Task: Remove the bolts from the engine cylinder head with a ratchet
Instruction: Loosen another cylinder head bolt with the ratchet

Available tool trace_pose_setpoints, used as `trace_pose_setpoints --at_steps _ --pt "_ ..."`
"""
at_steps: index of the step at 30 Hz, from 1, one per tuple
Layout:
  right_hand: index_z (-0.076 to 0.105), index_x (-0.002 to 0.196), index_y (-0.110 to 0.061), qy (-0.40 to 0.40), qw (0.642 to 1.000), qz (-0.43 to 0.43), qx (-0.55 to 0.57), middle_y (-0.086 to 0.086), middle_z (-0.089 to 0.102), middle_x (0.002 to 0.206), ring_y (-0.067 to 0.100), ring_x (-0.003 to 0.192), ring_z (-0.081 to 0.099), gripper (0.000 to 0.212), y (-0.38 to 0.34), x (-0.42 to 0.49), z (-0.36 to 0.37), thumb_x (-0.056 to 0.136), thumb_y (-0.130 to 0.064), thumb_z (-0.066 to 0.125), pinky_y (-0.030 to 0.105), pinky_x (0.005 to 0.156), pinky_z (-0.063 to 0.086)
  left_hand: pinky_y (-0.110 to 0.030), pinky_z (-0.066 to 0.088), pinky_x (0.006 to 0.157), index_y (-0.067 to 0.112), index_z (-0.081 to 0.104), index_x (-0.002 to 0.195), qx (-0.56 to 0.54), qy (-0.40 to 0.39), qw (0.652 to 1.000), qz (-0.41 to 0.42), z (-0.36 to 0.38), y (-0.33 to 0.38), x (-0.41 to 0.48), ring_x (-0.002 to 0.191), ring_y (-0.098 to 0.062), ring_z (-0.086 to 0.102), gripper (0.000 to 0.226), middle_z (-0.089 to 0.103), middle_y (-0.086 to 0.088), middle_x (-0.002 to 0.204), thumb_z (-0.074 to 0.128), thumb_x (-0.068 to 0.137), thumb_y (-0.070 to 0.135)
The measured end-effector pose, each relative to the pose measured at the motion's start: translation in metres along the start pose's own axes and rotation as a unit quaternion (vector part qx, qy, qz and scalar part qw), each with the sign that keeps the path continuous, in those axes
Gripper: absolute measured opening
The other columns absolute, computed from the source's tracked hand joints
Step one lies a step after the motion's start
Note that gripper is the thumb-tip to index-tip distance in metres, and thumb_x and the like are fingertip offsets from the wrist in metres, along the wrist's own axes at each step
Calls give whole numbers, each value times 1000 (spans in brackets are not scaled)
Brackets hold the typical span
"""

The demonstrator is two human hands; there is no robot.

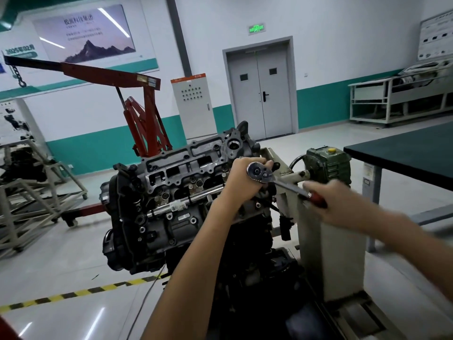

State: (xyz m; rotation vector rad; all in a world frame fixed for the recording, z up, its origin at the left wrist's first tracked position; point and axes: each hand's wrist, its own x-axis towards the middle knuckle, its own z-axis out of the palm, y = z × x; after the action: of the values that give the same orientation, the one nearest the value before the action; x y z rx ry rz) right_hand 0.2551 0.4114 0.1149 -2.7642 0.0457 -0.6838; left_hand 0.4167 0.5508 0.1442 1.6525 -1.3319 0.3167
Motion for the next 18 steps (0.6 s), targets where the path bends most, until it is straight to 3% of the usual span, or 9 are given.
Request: trace_pose_setpoints --at_steps 2,4,6,7,10,13,16,18 --pt "56 95 -16 15 994 -31 -106 -12 52 58 2 51 54 13 10 13 -20 82 -14 60 14 49 40 -28 24 50 2 41 53 -12 12 1000 -5 2 -1 1 50 -18 29 45 36 -5 50 56 95 10" --pt "56 99 -13 32 994 -6 -103 -6 56 63 5 55 56 17 8 11 -9 83 -17 59 17 52 47 -31 25 48 -4 42 54 -52 83 995 -23 10 -2 -1 49 -17 32 47 39 -8 50 53 97 10" --pt "56 103 -7 57 997 59 -1 2 57 66 11 55 56 23 -8 -7 24 82 -14 61 22 57 51 -36 25 45 -6 43 54 -78 156 984 -37 22 -2 -2 47 -17 33 48 40 -9 49 50 99 11" --pt "56 102 -5 87 990 88 73 3 56 64 9 51 53 23 -22 -16 44 81 -11 63 18 55 48 -36 25 45 -5 42 54 -84 182 979 -45 28 -1 -2 47 -18 33 49 39 -9 49 50 99 12" --pt "57 88 -8 175 936 145 268 6 54 58 8 46 48 11 -73 -25 94 80 -2 63 10 45 36 -29 25 44 -1 40 55 -78 229 968 -64 37 4 2 48 -12 31 48 36 -4 49 50 99 13" --pt "53 80 -19 169 881 171 408 9 56 61 15 50 55 19 -108 -15 119 81 0 57 27 49 47 -33 27 46 -7 40 56 -39 228 970 -68 35 3 5 49 -17 31 48 35 -9 50 50 99 11" --pt "49 75 -23 156 921 145 326 2 50 54 7 46 49 27 -90 -17 102 78 3 57 15 46 39 -29 24 46 -7 37 55 -57 168 983 -36 24 -3 0 48 -15 29 49 34 -9 51 50 98 10" --pt "50 75 -21 99 967 98 214 -1 50 54 6 45 49 24 -54 -22 71 77 1 60 18 49 42 -31 25 48 -1 38 53 -55 109 992 -29 14 -5 -3 49 -15 30 48 36 -7 50 52 98 11"
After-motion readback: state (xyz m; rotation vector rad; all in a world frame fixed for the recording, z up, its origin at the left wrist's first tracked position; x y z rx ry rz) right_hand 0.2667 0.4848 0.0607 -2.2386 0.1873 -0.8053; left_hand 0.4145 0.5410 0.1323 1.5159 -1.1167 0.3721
